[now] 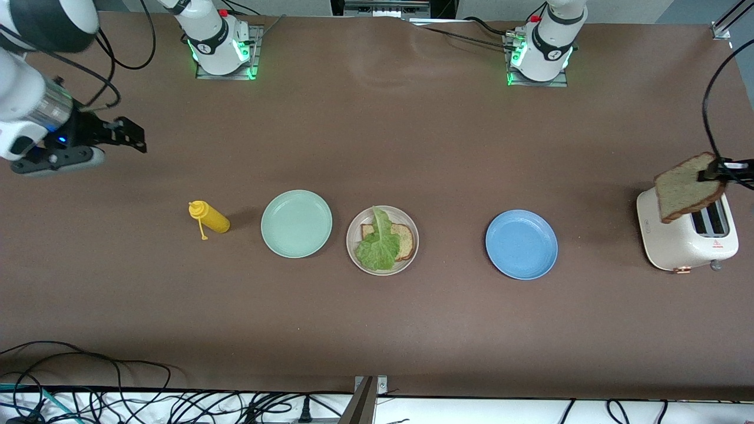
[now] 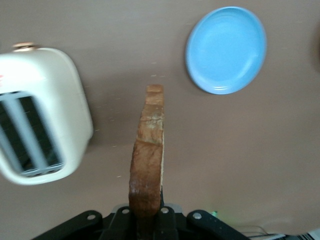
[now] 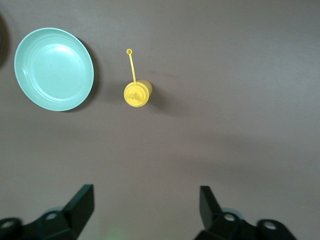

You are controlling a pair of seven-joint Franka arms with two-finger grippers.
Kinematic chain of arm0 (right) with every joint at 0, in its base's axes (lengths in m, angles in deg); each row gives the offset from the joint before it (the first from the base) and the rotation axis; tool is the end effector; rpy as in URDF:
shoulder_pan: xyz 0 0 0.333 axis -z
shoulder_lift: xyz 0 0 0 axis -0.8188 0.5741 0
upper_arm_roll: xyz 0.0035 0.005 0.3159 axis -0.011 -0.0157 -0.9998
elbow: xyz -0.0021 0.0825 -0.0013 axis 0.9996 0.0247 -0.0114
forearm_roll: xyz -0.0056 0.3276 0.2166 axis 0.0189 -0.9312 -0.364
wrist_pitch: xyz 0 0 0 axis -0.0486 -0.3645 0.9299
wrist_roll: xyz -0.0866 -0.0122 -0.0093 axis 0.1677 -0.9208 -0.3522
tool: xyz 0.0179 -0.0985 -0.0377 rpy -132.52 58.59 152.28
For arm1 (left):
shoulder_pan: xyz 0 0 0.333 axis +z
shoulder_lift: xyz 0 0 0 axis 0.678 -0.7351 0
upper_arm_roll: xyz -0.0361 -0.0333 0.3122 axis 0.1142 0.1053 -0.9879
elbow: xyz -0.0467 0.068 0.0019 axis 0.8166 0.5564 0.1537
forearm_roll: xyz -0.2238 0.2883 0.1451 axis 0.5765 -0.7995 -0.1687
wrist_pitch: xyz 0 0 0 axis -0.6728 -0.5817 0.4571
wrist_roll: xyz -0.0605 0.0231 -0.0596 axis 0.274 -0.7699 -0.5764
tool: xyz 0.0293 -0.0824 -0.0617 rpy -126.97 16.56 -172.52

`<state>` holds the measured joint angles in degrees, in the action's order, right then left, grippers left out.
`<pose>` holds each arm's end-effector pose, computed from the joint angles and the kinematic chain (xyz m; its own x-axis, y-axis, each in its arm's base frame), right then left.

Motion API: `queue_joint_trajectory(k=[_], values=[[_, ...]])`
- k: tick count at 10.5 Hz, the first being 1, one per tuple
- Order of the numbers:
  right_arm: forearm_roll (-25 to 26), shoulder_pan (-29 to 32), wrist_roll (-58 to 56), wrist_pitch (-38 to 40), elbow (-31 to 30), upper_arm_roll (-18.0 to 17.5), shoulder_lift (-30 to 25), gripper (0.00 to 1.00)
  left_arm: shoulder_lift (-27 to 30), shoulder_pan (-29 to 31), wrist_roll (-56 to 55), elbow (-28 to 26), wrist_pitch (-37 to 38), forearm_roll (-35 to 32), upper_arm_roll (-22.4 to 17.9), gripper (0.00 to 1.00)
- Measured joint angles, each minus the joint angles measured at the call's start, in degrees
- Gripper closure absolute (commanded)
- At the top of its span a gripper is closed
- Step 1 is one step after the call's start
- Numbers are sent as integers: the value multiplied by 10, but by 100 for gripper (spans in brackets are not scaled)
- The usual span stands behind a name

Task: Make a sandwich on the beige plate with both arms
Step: 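Carry the toast slice with the left gripper over the beige plate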

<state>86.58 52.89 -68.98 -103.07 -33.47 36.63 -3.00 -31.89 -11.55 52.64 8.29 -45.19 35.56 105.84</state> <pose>0.5427 0.0172 0.5566 0.9757 0.2018 -0.0847 0.2021 -0.9794 -0.0059 0.6148 0.1268 0.5184 0.9405 -0.1973 -0.2766 -0.1335 -0.9632 0.2332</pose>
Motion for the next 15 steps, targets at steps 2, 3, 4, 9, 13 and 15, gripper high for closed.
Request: queue_joint_trajectory(k=[2,3,4,9,13,15], values=[[33,7,-1,27,30,1,1,0,-7,-13,0,-4,7,70,32,100],[39,18,-3,27,30,2,6,0,-16,-40,0,-7,8,104,37,100],[39,33,-5,27,31,2,14,0,-30,-70,-1,-10,7,136,37,100],[26,50,3,48,52,2,18,0,-112,-148,-5,-13,-55,254,38,100],[24,37,68,44,78,-21,11,0,-166,-209,-6,-15,-131,362,38,100],[24,34,74,41,77,-24,16,0,-204,-223,-6,-16,-176,446,37,100]])
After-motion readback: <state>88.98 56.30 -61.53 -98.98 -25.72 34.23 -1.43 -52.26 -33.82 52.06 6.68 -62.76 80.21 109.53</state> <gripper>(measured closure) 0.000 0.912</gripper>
